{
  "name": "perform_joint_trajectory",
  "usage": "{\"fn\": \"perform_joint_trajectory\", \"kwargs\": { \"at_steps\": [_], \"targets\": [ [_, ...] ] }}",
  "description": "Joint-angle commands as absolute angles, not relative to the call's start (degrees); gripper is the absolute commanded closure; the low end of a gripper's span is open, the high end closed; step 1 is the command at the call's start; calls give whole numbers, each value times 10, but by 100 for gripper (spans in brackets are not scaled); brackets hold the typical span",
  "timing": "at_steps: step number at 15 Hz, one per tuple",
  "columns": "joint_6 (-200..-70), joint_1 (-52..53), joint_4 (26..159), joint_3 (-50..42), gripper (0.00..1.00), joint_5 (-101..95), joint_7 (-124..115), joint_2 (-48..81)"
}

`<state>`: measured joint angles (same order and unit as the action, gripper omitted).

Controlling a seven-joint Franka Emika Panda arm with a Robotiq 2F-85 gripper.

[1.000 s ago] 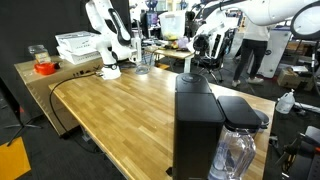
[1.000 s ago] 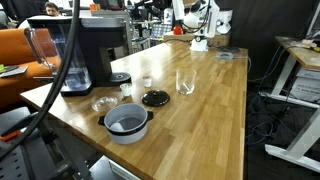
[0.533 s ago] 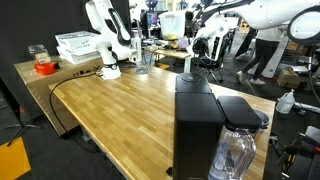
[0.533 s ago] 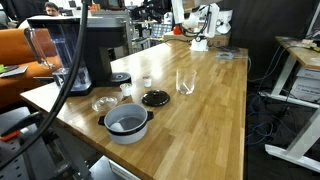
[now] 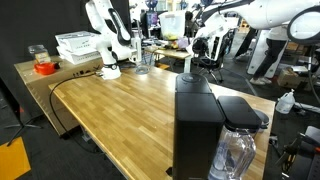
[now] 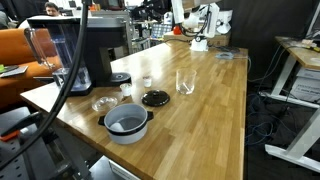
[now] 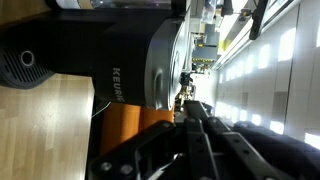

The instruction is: Open the lid of the coffee marker

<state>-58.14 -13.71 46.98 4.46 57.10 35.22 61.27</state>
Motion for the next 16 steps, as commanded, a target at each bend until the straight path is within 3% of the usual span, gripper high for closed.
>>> {"fn": "perform_joint_trajectory", "kwargs": {
  "at_steps": [1,16],
  "targets": [
    [-584,-141,471,45,100,575,348,614],
    [-587,-138,471,37,99,571,350,648]
  ]
}}
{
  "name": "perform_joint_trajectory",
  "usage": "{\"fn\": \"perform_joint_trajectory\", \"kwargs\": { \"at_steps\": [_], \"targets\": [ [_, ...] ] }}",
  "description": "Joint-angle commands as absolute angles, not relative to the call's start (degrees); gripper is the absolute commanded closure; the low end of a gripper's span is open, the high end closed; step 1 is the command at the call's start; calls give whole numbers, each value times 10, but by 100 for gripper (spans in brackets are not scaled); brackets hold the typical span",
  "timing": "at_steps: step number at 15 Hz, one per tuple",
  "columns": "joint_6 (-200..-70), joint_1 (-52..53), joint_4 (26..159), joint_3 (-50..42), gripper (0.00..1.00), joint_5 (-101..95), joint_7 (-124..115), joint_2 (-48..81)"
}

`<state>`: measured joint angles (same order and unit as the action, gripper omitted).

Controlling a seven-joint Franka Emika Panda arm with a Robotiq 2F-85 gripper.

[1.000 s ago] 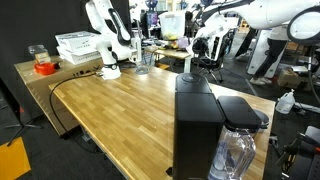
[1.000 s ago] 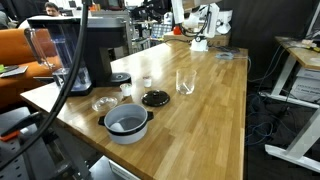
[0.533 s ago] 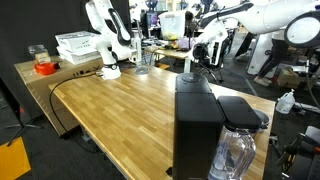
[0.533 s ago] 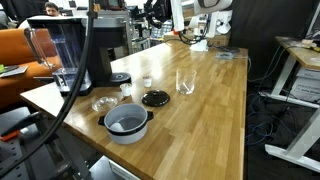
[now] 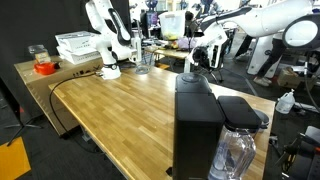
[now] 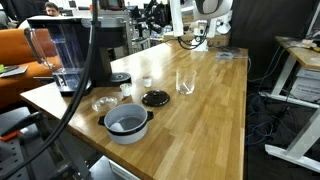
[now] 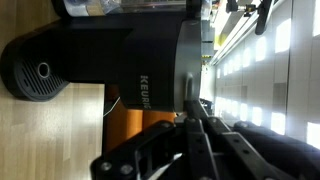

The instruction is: Open the lid of the coffee marker

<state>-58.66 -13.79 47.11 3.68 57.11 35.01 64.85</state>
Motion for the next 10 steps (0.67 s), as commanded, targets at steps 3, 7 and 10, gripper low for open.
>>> {"fn": "perform_joint_trajectory", "kwargs": {
  "at_steps": [3,7,10],
  "targets": [
    [-587,-138,471,37,99,571,350,648],
    [-578,-136,447,40,100,571,339,663],
    [-562,-141,418,62,100,555,314,680]
  ]
}}
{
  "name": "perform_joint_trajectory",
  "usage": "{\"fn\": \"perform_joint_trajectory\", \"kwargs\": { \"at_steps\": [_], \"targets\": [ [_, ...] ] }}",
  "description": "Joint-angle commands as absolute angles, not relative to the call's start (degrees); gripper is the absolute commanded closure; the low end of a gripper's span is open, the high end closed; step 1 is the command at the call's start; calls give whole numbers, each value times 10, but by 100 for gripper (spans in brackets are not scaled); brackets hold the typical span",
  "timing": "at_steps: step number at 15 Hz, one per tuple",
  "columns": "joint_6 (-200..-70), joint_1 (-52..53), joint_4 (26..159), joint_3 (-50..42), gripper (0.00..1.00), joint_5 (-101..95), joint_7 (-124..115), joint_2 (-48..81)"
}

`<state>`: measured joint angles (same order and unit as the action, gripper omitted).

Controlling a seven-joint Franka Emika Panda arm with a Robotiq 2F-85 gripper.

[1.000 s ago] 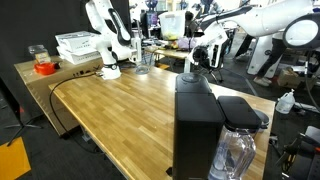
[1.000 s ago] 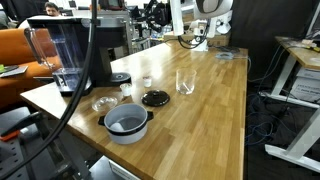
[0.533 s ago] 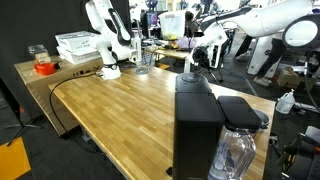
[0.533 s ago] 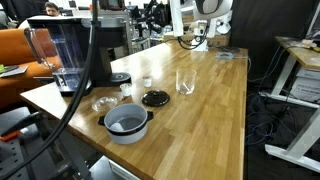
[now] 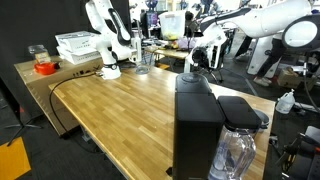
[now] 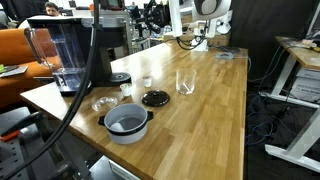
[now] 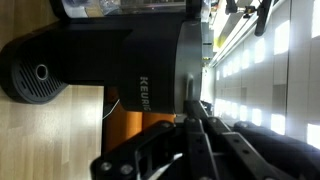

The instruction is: Open the lid of the coffee marker

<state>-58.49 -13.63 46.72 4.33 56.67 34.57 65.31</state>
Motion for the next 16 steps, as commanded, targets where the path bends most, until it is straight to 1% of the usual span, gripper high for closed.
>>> {"fn": "perform_joint_trajectory", "kwargs": {
  "at_steps": [1,11,16],
  "targets": [
    [-555,-142,410,66,100,555,307,685],
    [-410,-122,309,112,100,552,229,775],
    [-381,-110,267,122,100,553,199,796]
  ]
}}
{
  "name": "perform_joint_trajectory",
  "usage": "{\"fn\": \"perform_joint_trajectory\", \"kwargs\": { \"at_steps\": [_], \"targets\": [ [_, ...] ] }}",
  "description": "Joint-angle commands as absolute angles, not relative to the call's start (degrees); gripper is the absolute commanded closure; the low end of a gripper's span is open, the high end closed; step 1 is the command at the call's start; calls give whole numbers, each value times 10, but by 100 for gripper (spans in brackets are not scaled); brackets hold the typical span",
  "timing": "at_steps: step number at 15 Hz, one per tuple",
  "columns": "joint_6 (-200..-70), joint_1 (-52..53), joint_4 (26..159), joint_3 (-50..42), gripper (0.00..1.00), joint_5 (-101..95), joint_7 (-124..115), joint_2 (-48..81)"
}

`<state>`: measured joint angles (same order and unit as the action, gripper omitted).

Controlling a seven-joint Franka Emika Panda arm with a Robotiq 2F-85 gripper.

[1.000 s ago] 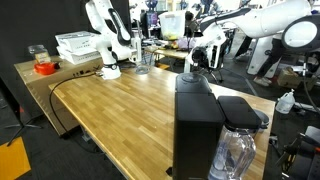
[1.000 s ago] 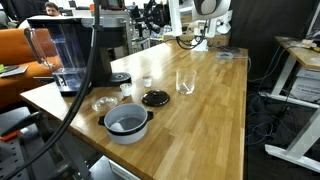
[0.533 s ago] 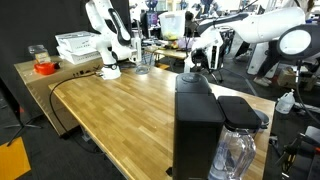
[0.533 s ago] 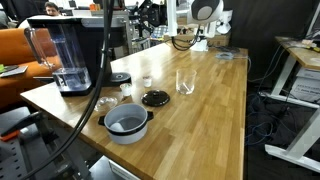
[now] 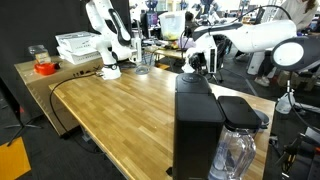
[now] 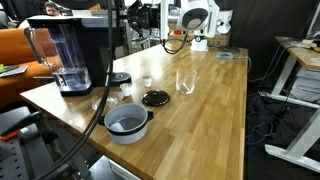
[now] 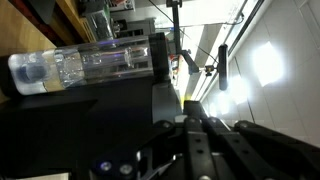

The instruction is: Open the lid of the coffee marker

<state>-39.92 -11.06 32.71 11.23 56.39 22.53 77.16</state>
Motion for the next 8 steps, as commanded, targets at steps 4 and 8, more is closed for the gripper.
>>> {"fn": "perform_joint_trajectory", "kwargs": {
  "at_steps": [4,8],
  "targets": [
    [-397,-110,303,113,99,563,214,775],
    [-395,-109,296,113,99,563,214,784]
  ]
}}
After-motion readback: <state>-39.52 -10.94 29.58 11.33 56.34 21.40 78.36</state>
